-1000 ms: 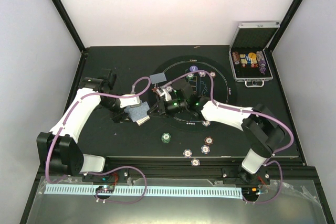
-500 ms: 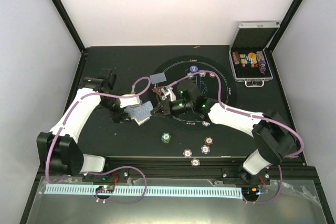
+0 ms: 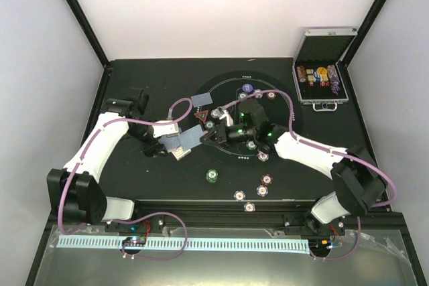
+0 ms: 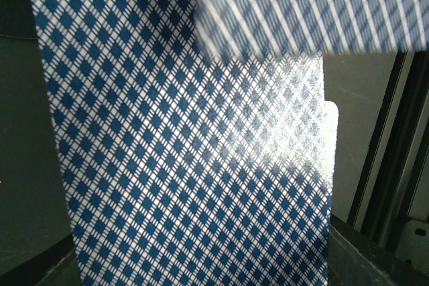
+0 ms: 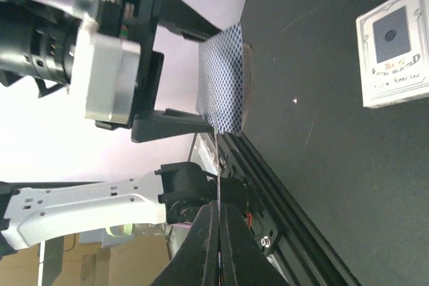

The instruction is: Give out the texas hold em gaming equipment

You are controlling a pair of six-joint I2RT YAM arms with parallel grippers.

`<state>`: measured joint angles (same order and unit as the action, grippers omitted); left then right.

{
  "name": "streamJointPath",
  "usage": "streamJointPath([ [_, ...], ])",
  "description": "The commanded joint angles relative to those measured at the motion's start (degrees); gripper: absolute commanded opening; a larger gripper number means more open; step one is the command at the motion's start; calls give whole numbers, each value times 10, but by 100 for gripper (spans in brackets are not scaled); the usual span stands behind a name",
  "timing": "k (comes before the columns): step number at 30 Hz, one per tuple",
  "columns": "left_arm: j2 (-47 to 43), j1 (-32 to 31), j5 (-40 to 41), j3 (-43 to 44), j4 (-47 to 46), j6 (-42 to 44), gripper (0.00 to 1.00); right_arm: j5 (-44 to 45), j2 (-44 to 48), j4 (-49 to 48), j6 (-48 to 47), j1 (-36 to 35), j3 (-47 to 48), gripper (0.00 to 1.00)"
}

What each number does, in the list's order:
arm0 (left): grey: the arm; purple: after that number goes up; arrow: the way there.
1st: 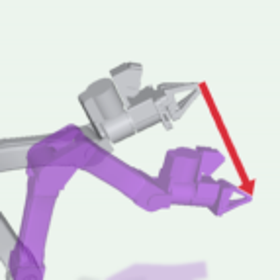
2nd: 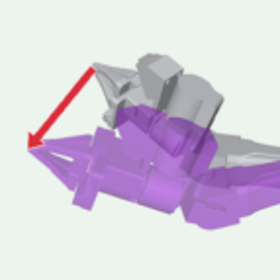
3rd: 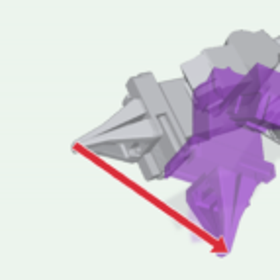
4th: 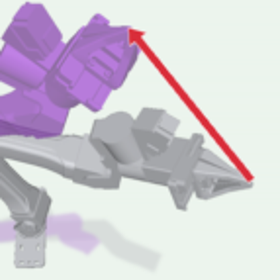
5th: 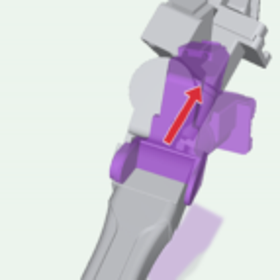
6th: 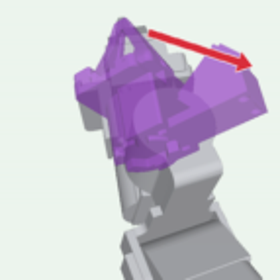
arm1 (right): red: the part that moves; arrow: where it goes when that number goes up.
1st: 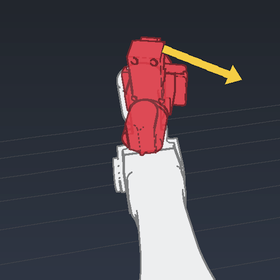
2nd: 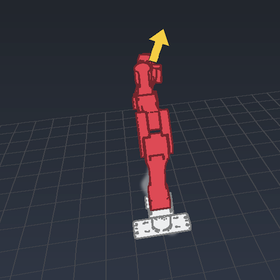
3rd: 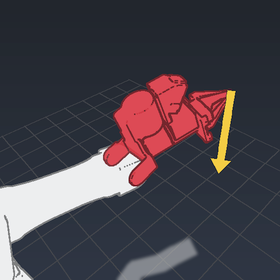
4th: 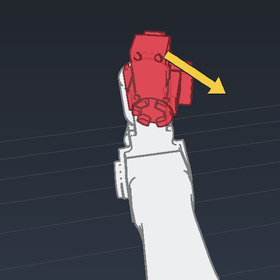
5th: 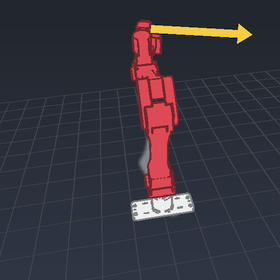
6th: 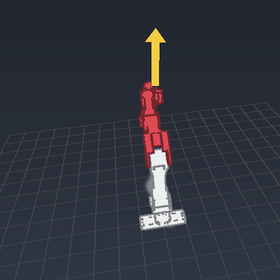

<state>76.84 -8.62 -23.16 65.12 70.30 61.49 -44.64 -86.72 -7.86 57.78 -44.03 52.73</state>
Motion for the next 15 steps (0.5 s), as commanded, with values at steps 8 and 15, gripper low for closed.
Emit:
streamJointPath([
  [8,-5,3,-9,20,9,8,1,-41,52,-21,2,69,-26,1],
  [15,-5,3,-11,24,11,8,2,-73,12,41,-50,200,21,1],
])
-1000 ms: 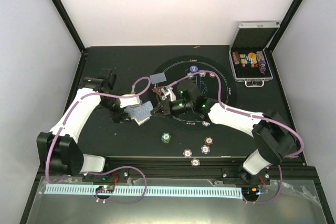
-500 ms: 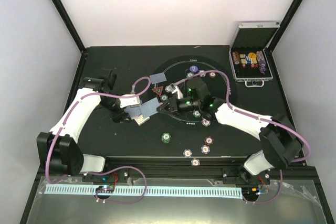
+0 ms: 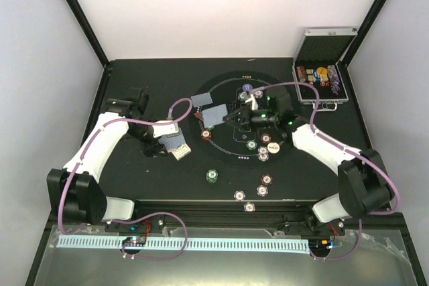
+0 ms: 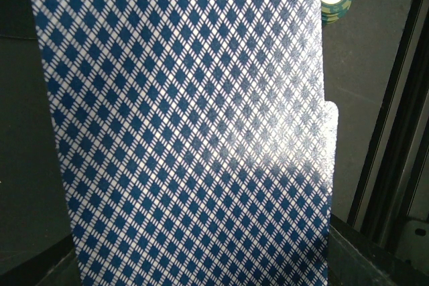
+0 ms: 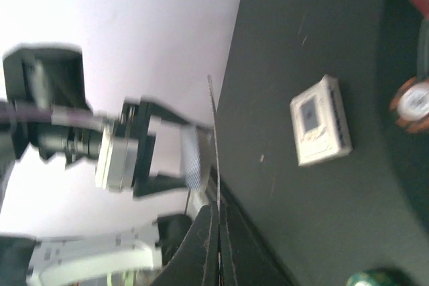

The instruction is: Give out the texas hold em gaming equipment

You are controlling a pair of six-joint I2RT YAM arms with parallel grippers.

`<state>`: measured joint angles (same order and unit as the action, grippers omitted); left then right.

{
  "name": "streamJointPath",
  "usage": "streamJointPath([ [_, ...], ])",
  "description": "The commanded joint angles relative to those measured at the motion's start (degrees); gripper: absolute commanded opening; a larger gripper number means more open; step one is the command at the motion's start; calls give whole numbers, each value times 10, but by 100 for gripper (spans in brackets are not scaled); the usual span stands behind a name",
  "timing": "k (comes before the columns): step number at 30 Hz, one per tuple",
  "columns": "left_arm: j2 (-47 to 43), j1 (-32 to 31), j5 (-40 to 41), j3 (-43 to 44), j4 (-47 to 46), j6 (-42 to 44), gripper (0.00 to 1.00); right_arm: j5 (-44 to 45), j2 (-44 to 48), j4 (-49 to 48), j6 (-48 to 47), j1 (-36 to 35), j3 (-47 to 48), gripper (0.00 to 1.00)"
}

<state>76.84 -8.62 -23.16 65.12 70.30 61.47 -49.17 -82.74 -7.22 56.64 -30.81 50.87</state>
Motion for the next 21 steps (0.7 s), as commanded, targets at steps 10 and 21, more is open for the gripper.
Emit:
streamJointPath([
  [10,-4,3,-6,22,14,8,2,55,-303,265,-170,187,355,1],
  [21,-5,3,-8,23,13,4,2,124,-569,385,-174,204,673,1],
])
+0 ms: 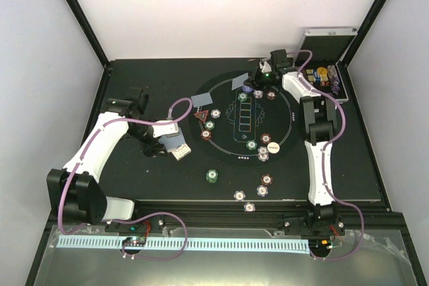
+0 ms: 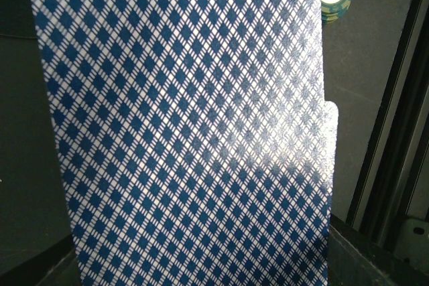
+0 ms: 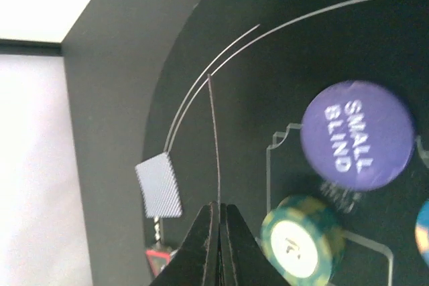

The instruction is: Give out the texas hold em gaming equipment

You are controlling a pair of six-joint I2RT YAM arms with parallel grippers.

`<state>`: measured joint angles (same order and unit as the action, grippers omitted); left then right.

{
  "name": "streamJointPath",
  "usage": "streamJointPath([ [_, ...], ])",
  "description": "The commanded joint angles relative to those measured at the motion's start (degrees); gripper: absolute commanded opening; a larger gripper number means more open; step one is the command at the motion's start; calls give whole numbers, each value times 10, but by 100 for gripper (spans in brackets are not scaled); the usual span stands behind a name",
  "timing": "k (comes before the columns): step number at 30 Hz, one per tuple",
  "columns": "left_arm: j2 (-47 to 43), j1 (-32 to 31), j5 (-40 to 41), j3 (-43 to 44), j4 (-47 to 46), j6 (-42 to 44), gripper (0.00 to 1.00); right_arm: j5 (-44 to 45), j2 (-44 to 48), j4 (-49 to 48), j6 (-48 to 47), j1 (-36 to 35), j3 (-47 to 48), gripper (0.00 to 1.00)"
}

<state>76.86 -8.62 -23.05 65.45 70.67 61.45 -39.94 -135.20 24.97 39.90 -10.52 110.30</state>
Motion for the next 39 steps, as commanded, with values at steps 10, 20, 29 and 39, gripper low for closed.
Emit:
streamJointPath([
  [10,-1,3,-9,21,10,2,2,69,-107,95,-5,3,178,22],
  [20,-7,4,-14,19,10,-1,2,150,10,182,-78,12,121,62],
  [29,-13,4,-23,20,10,3,2,68,306,-39,-27,-64,-307,80],
  [39,-10,4,-25,19,14,6,2,-30,433,-320,141,-270,-531,92],
])
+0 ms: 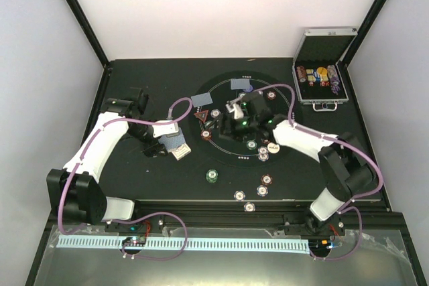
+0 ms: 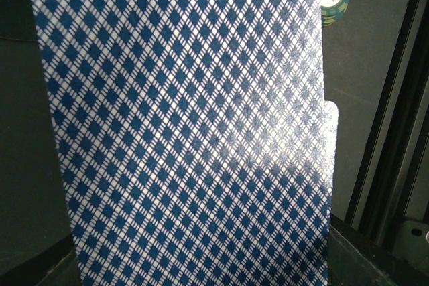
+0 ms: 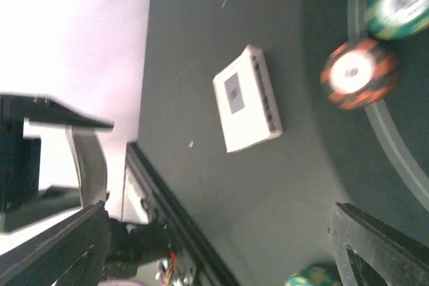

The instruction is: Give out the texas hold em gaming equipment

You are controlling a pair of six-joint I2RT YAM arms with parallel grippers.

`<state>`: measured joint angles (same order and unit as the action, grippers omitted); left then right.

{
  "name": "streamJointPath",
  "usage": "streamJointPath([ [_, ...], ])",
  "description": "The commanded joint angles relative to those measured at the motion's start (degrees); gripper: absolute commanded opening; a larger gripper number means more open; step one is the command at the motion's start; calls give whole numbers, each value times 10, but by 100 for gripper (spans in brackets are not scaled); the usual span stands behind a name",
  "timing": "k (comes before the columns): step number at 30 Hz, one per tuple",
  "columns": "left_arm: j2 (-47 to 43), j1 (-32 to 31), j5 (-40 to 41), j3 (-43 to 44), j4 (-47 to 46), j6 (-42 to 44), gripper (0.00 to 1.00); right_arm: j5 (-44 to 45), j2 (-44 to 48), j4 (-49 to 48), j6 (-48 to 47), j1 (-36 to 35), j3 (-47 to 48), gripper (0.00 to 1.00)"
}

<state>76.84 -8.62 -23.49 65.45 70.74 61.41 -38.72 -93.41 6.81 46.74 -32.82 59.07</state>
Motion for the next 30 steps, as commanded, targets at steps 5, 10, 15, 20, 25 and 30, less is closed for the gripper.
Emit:
streamJointPath([
  [5,-7,4,-23,20,12,5,1,-42,-8,-188,107,-105,-13,93],
  [10,-7,4,-23,21,13,5,1,-48,-62,-206,121,-134,19,92],
  [15,-8,4,-21,19,12,6,2,-53,-107,-210,131,-149,66,88],
  [20,-8,3,-20,19,12,7,2,-55,-136,-207,133,-154,92,84],
  [25,-7,3,-18,19,12,8,2,-46,-137,-195,125,-154,83,73],
  [30,-5,3,-18,19,11,6,1,-43,-131,-192,120,-153,62,61],
])
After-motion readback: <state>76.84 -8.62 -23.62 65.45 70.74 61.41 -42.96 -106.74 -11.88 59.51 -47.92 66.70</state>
